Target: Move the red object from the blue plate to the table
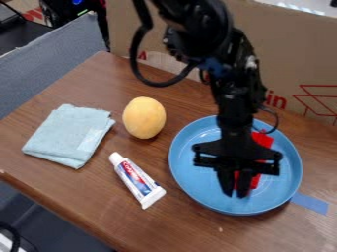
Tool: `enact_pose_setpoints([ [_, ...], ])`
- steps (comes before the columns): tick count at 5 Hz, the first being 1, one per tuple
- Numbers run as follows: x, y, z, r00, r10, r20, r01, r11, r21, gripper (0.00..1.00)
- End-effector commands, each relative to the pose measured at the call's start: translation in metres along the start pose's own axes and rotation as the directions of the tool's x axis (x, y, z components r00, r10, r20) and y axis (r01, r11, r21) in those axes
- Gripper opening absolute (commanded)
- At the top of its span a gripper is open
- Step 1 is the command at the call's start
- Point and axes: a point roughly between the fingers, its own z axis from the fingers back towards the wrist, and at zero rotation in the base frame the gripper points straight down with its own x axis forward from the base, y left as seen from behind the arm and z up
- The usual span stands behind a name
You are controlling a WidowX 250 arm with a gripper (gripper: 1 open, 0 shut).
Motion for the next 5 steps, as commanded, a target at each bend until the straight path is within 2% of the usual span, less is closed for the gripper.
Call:
enact_pose_setpoints([
  [1, 0.011, 0.0, 0.028, 0.999, -0.022, 0.049, 0.024, 0.999, -0.035, 0.0],
  [2, 0.011, 0.003, 0.017, 0.998, -0.053, 0.039, 0.053, 0.998, -0.015, 1.0],
  [3, 0.01, 0.012, 0.021, 0.996, -0.083, 0.02, 0.082, 0.996, 0.021, 1.0],
  [4, 0.0, 0.016, 0.016, 0.997, -0.079, 0.024, 0.079, 0.997, 0.019, 1.0],
  [5, 0.01, 0.023, 0.016, 0.996, -0.084, 0.027, 0.083, 0.996, 0.012, 1.0],
])
